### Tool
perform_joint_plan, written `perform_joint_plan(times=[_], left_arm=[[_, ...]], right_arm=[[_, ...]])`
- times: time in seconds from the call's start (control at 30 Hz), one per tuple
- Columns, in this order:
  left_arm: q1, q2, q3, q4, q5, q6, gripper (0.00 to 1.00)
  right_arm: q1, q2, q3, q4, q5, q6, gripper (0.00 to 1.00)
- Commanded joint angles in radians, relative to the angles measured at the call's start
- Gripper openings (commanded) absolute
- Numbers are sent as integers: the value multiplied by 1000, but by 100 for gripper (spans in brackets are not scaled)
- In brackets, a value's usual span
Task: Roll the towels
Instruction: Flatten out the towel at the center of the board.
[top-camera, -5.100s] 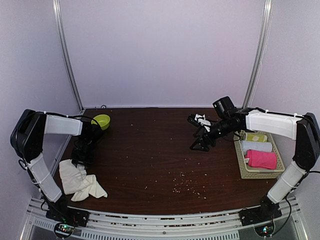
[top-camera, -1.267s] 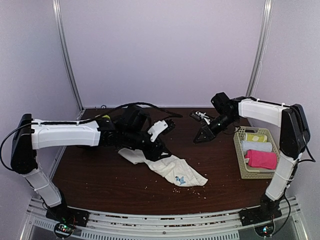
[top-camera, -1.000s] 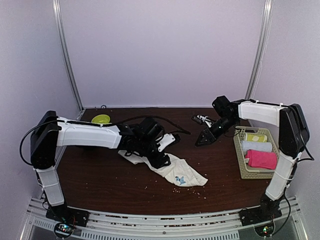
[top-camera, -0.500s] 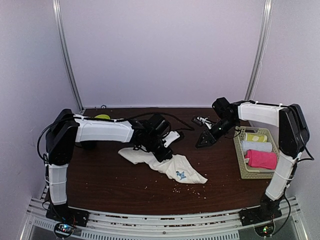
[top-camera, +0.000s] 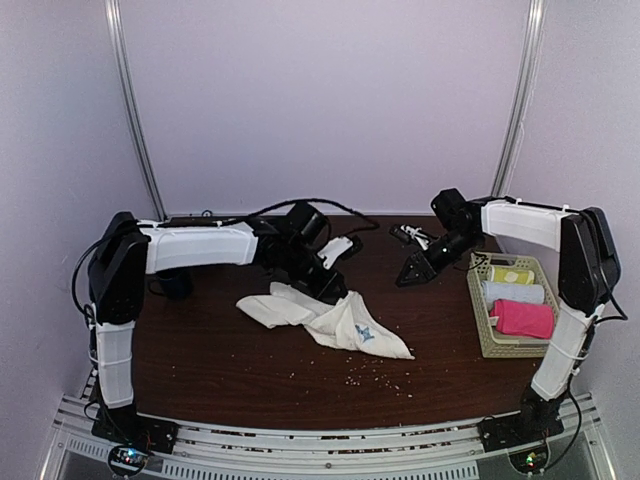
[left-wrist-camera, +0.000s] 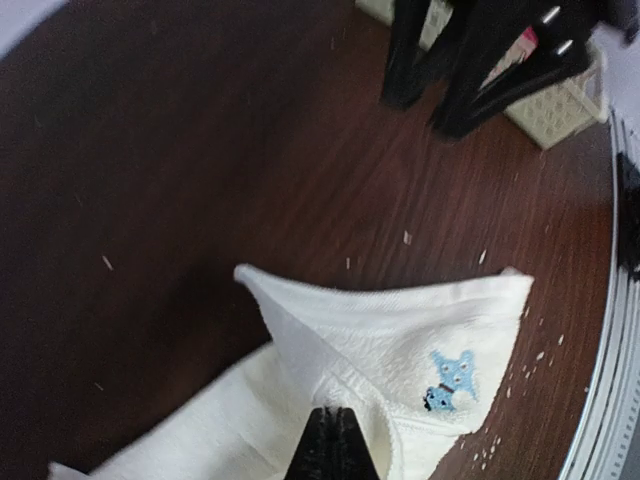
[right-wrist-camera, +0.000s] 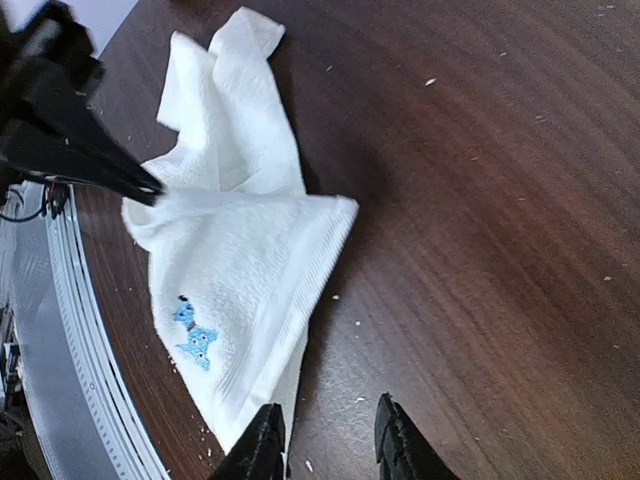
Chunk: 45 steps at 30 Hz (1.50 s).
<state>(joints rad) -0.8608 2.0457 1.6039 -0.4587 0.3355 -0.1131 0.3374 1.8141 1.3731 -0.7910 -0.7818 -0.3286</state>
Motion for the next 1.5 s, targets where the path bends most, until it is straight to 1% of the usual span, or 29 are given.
perform_joint_plan(times=[0.0, 0.03, 0.1, 0.2, 0.27, 0.33, 0.47, 0.57, 0.67, 0.7, 0.8, 0.83, 0.93, 1.0, 1.13, 1.23, 1.33, 1.47], left_arm=[[-73, -265, 152, 145, 26, 119, 0], [-107, -316, 107, 195, 12, 138, 0], [-137, -378, -42, 292, 38, 122, 0], [-146, -356, -273, 313, 105, 71, 0], [-165, -328, -366, 316, 124, 51, 0], [-197, -318, -409, 320, 90, 54, 0], [-198, -334, -432, 330, 28, 50, 0], [-185, -349, -440, 326, -27, 32, 0], [-145, -392, -470, 324, -32, 14, 0], [-124, -418, -491, 333, -51, -1, 5], [-12, -474, -553, 348, -133, -105, 36], [39, -476, -561, 332, -156, -147, 42], [177, -457, -555, 242, -231, -257, 54], [237, -430, -550, 199, -204, -292, 56], [290, -384, -554, 145, -222, -351, 59], [341, -352, -592, 159, -189, -401, 59], [372, -307, -614, 182, -138, -402, 59], [372, -257, -624, 232, -45, -383, 58]], right_arm=[[-116, -46, 77, 22, -25, 41, 33], [-144, -66, 74, 28, -29, 44, 33], [-181, -111, 49, 52, -21, 41, 34], [-197, -164, -13, 76, -8, 9, 34], [-196, -183, -49, 86, -21, -5, 35], [-196, -183, -65, 78, -47, -23, 35], [-190, -149, -58, 41, -73, -82, 38], [-157, -117, -32, 29, -20, -105, 41], [-107, -91, 9, 18, 42, -127, 49], [-87, -82, 24, 24, 68, -123, 52], [-28, -40, 78, 76, 125, -81, 61], [-8, -16, 107, 85, 139, -64, 64], [47, 93, 245, 90, 212, -3, 68], [73, 187, 361, 69, 261, 24, 70], [89, 381, 584, 52, 328, 43, 73], [96, 501, 715, 10, 314, 44, 74], [112, 567, 778, -35, 326, 28, 74], [130, 612, 780, -74, 354, 6, 72]])
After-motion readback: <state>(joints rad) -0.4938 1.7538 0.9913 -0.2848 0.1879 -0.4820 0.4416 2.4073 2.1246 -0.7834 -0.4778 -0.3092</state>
